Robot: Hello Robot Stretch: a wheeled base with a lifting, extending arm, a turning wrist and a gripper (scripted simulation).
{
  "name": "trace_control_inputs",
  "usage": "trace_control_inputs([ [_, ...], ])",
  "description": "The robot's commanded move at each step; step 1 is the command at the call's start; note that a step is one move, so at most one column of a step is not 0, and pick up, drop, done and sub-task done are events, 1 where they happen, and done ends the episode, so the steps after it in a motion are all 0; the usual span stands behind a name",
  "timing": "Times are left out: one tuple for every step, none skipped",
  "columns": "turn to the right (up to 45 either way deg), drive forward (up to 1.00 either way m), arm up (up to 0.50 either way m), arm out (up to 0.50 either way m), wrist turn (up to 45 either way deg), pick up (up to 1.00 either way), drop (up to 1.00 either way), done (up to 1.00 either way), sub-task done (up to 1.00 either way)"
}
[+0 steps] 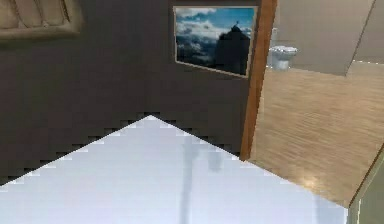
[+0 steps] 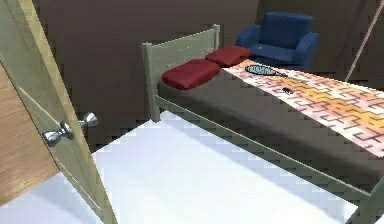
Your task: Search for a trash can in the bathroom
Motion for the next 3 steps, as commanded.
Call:
trace_control_inputs([
  [24.0, 0.00, 0.00, 0.00, 0.0, 0.00, 0.00, 0.00, 0.00],
  [0.0, 0.05, 0.00, 0.00, 0.0, 0.00, 0.00, 0.00, 0.00],
  [0.0, 0.60, 0.00, 0.00, 0.0, 0.00, 0.00, 0.00, 0.00],
])
